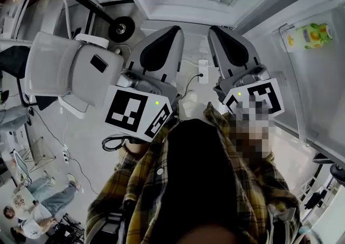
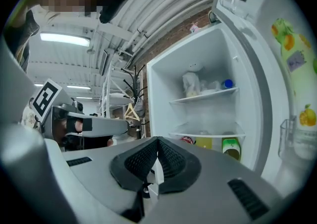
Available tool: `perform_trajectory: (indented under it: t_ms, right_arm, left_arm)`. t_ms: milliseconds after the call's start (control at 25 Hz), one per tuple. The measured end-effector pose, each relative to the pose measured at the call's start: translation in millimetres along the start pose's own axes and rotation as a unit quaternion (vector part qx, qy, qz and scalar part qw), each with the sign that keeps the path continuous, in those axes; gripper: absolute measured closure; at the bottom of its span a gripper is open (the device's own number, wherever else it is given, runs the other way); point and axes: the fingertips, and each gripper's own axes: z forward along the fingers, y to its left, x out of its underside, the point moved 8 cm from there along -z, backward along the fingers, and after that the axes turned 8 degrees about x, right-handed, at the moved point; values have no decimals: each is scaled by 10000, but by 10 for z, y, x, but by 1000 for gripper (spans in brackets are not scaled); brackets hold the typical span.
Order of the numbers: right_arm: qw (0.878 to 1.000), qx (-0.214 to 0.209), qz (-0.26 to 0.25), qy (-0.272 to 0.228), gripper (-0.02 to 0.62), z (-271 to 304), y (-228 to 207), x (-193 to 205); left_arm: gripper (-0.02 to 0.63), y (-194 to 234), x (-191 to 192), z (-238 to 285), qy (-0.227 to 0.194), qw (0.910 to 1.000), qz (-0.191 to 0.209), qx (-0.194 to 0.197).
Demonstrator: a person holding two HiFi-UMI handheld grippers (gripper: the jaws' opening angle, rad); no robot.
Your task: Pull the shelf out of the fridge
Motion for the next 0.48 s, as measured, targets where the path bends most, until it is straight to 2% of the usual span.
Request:
perform_trajectory:
  t_ms: [160,480]
  right_arm:
    - [9998,195,20,-42,578,295,-74,-45]
    - [9974,705,63,-142,578,1042,-153,-190]
  left_arm:
    - [606,278,-108,181,-20,9998,43,205]
    - [606,982,-364,631,78,9961,168,862]
